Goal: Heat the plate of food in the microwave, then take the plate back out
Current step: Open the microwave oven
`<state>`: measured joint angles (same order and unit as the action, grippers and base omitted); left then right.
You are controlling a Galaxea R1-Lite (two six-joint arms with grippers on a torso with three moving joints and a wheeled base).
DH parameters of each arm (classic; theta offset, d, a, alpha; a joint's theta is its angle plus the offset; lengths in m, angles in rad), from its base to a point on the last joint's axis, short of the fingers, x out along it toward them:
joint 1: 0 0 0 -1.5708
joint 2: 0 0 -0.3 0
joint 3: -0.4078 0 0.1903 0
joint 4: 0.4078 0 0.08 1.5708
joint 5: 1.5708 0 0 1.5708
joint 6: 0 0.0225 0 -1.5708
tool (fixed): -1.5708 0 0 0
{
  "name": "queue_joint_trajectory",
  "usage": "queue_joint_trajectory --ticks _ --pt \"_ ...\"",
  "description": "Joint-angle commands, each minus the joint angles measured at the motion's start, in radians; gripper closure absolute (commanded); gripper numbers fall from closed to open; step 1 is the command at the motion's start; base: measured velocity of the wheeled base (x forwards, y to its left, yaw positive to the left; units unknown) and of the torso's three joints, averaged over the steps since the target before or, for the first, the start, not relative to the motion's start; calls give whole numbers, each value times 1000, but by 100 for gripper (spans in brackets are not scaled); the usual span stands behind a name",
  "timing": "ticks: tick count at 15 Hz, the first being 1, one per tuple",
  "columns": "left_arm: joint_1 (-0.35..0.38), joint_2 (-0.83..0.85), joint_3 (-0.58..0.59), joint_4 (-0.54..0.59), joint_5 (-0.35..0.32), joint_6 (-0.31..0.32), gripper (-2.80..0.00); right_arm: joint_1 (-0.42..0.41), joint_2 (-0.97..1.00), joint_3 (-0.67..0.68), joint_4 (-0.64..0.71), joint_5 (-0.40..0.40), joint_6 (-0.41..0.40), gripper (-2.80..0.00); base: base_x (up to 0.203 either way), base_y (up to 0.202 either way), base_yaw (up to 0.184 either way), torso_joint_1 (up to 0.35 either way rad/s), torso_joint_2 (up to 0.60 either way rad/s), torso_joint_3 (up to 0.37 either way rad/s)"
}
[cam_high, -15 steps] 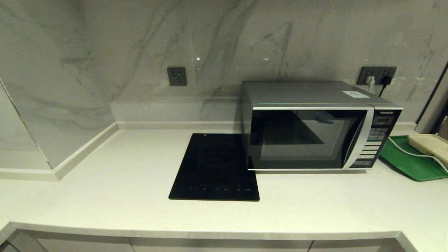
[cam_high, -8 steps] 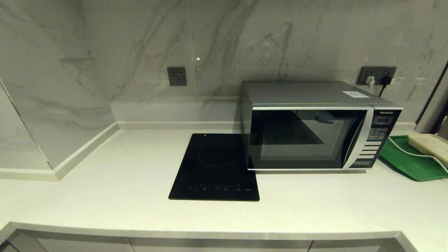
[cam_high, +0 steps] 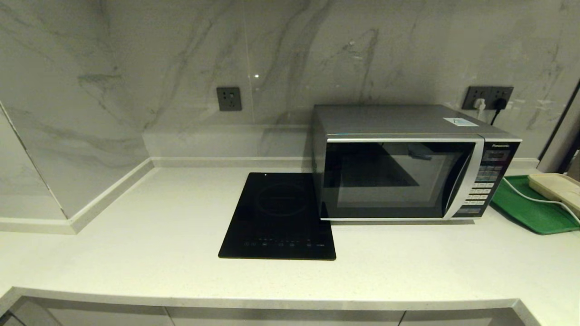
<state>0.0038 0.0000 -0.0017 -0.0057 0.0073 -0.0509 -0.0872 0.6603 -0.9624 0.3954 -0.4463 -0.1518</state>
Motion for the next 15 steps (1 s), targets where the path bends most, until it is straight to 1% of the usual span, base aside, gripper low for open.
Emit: queue_joint_trajectory --ticks 1,3,4,5,6,7,8,9,11,12,13,15 --pt "1 -2 0 0 0 0 0 -30 160 14 17 -95 -14 0 0 0 0 0 0 0" --pt "1 -2 0 0 0 0 0 -42 183 83 21 -128 -62 0 0 0 0 0 0 0" --pt "1 0 0 0 0 -1 0 -48 212 93 15 -133 -69 0 0 0 0 0 0 0" --pt "1 -1 0 0 0 -1 0 -57 242 92 1 -126 -58 0 0 0 0 0 0 0" --pt "1 -2 0 0 0 -1 0 -60 263 75 -17 -83 -18 0 0 0 0 0 0 0" --pt "1 -2 0 0 0 -1 0 -61 276 28 -22 -21 5 0 0 0 0 0 0 0" --pt "1 0 0 0 0 -1 0 -62 301 -38 -20 22 17 0 0 0 0 0 0 0" --pt "1 -2 0 0 0 -1 0 -62 348 -112 -18 39 22 0 0 0 0 0 0 0" --pt "1 -2 0 0 0 -1 0 -65 492 -275 -18 50 33 0 0 0 0 0 0 0" --pt "1 0 0 0 0 -1 0 -71 569 -353 -19 39 42 0 0 0 0 0 0 0" --pt "0 -1 0 0 0 -1 0 -77 644 -413 -19 6 52 0 0 0 0 0 0 0" --pt "1 -2 0 0 0 -1 0 -83 770 -472 -26 -72 89 0 0 0 0 0 0 0"
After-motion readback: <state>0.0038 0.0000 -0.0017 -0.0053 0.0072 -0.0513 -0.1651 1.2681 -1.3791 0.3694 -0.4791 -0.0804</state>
